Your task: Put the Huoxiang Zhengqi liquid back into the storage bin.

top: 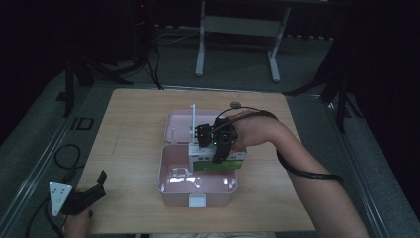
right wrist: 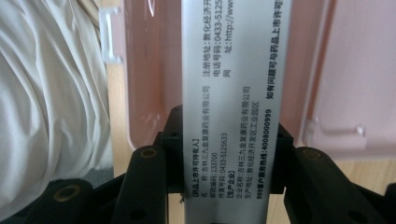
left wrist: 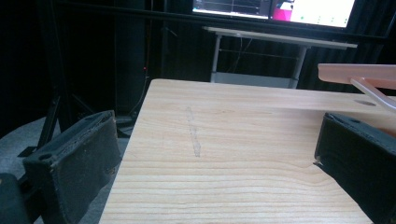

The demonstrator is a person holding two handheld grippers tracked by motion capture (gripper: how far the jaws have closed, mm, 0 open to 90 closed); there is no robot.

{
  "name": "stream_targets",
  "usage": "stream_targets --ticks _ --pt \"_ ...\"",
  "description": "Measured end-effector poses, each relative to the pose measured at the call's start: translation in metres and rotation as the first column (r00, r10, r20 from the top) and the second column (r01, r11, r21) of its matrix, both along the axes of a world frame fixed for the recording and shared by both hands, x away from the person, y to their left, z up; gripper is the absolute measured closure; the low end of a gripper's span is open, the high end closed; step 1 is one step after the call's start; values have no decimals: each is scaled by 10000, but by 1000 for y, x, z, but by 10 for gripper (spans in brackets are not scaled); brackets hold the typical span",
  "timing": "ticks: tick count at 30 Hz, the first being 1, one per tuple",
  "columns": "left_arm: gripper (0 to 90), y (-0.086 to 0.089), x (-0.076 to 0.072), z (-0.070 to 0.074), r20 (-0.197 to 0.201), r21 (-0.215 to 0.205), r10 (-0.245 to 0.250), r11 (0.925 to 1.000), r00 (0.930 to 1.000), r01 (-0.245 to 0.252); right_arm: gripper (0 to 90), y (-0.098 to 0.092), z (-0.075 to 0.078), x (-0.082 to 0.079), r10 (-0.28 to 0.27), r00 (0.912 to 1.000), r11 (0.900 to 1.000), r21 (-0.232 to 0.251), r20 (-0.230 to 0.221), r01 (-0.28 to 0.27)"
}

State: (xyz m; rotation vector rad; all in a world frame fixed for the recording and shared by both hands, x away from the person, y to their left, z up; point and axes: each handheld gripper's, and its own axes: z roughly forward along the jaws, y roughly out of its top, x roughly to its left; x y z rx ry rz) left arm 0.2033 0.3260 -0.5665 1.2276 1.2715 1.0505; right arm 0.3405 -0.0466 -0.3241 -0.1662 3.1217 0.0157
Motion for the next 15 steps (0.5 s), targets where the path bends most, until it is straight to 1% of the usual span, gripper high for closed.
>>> stream_targets --ticks 3,8,10,15 --pt "2 0 0 0 6 -18 -14 10000 10000 14 622 10 -5 -3 178 9998 9998 14 -74 -177" --pt "2 0 0 0 24 -30 -23 10000 10000 23 622 21 -14 -9 311 9991 9994 189 -283 -305" --pt "2 0 0 0 22 -28 -24 10000 10000 24 623 22 -19 -11 378 9987 9992 140 -340 -374" --pt "2 0 0 0 9 -20 -23 10000 10000 23 622 21 -36 -12 228 9986 9997 -17 -470 -229"
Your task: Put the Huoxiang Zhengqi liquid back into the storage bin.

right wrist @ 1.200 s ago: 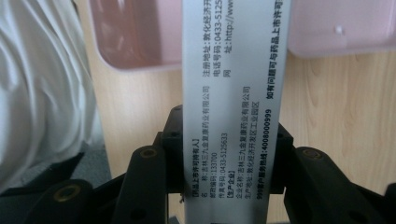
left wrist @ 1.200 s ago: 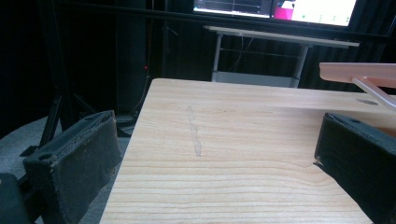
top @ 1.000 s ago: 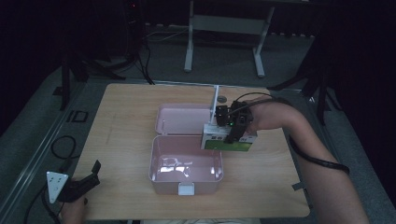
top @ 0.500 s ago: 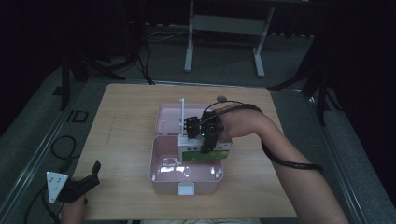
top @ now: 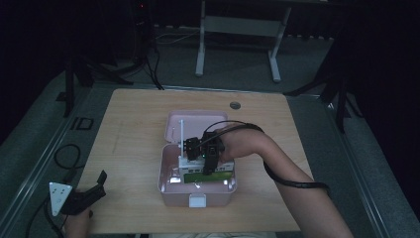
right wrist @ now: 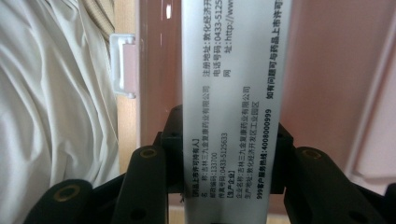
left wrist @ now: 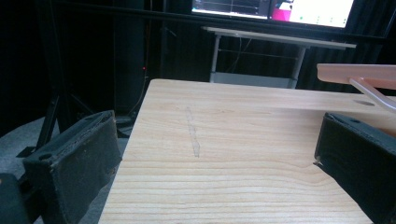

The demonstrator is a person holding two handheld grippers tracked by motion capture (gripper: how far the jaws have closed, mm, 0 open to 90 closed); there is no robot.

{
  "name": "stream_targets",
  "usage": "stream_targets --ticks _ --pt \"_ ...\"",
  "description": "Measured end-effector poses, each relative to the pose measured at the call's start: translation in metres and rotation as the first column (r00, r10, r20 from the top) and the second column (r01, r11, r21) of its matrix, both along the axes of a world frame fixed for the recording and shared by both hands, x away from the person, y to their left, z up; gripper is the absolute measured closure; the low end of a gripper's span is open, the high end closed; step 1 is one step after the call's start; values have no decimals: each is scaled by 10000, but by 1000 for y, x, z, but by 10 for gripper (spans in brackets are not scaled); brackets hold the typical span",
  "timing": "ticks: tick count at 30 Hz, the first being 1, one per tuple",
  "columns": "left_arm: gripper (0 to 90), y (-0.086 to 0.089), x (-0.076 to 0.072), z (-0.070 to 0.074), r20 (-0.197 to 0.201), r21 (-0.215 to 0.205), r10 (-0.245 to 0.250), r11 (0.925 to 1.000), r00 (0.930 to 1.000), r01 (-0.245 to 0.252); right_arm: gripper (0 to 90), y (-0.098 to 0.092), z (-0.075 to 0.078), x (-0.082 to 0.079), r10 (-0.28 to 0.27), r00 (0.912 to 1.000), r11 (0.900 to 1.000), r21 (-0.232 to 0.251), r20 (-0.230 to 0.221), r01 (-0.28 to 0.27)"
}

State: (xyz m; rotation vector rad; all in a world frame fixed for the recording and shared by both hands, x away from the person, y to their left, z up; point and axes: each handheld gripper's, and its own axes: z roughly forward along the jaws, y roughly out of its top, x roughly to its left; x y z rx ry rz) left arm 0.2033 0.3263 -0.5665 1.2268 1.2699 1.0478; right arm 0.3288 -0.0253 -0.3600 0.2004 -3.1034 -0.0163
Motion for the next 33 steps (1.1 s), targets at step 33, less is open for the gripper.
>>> stream_targets --ticks 33 --pt "2 0 0 0 1 13 -28 10000 10000 28 621 -5 -91 0 -388 9947 9989 -298 -954 361"
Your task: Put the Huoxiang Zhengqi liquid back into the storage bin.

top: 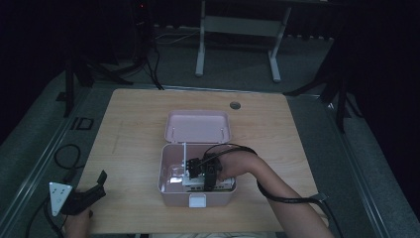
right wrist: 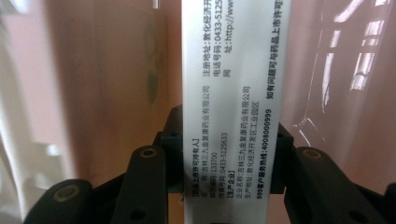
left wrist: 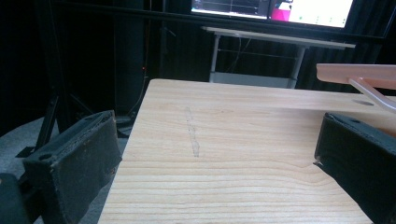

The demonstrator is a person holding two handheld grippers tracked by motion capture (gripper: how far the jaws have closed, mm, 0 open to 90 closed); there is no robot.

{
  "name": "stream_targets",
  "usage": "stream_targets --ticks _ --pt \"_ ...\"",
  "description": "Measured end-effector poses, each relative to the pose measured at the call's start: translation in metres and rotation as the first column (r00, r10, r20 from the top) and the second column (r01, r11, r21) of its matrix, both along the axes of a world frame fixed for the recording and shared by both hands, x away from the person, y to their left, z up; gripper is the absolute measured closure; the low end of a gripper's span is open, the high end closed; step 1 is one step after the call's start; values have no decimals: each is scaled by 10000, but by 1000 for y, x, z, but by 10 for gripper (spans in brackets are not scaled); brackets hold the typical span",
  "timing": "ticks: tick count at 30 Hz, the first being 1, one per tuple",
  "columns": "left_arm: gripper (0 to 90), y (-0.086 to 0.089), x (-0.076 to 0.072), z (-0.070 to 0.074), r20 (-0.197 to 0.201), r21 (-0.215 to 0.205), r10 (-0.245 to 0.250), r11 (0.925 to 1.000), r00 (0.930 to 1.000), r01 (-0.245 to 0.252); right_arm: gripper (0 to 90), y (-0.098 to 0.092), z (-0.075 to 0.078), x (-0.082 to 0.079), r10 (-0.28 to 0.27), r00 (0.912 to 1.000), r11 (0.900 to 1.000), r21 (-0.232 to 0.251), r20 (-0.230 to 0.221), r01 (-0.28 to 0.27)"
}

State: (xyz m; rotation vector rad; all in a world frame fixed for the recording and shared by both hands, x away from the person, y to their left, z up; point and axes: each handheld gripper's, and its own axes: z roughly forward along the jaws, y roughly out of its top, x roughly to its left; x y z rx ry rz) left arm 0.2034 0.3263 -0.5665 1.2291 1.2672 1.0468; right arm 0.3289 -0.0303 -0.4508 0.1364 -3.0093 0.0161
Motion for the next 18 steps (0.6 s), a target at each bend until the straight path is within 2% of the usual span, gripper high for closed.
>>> stream_targets --ticks 13,18 --pt "2 0 0 0 19 -9 -24 10000 10000 24 619 -1 -17 4 -26 10000 9999 -126 20 27" --pt "2 0 0 0 3 13 -23 10000 10000 23 615 -2 -18 5 -33 10000 10000 -63 -9 33"
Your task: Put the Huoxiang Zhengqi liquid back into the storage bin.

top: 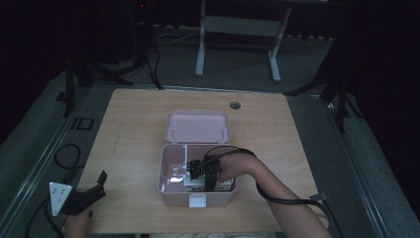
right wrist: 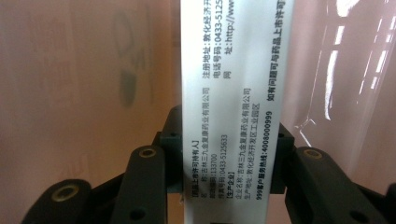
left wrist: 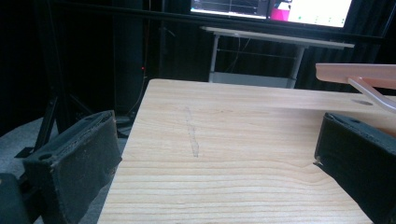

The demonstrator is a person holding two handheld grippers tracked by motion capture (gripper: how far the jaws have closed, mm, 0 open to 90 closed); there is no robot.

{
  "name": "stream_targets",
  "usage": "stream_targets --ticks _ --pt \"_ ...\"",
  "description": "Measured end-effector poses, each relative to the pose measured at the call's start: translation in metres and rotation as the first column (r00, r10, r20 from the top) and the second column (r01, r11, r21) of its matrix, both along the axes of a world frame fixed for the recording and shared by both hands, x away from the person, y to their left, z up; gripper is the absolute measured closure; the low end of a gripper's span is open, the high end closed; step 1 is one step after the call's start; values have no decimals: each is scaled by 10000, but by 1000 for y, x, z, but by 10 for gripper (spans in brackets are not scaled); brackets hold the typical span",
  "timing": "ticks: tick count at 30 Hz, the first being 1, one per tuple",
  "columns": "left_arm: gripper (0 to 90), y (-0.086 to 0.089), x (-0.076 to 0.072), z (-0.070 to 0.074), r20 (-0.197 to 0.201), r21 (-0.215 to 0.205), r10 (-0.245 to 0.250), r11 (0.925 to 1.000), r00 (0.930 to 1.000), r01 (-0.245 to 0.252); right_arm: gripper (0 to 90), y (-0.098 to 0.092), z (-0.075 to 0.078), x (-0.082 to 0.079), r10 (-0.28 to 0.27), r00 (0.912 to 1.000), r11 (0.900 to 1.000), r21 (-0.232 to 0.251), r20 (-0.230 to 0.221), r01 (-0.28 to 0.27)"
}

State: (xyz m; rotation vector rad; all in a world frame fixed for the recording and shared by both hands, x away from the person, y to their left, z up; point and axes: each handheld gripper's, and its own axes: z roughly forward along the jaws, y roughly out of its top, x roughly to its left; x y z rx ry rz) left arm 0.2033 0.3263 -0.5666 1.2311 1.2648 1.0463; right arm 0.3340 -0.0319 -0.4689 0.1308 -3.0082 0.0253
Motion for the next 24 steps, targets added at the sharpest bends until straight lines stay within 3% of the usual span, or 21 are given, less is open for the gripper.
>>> stream_targets --ticks 6,10,19,24 --pt "2 0 0 0 -3 1 3 10000 10000 -3 560 0 4 -1 51 9999 10000 -11 -128 -51" --pt "2 0 0 0 -2 -1 5 10000 10000 -5 515 -3 15 -3 115 9999 9998 183 38 -116" --pt "2 0 0 0 -5 -4 15 10000 10000 -15 461 -12 51 -2 56 9998 9973 733 183 -69" --pt "2 0 0 0 -7 2 7 10000 10000 -7 381 -23 75 2 -149 9993 9890 1474 346 96"
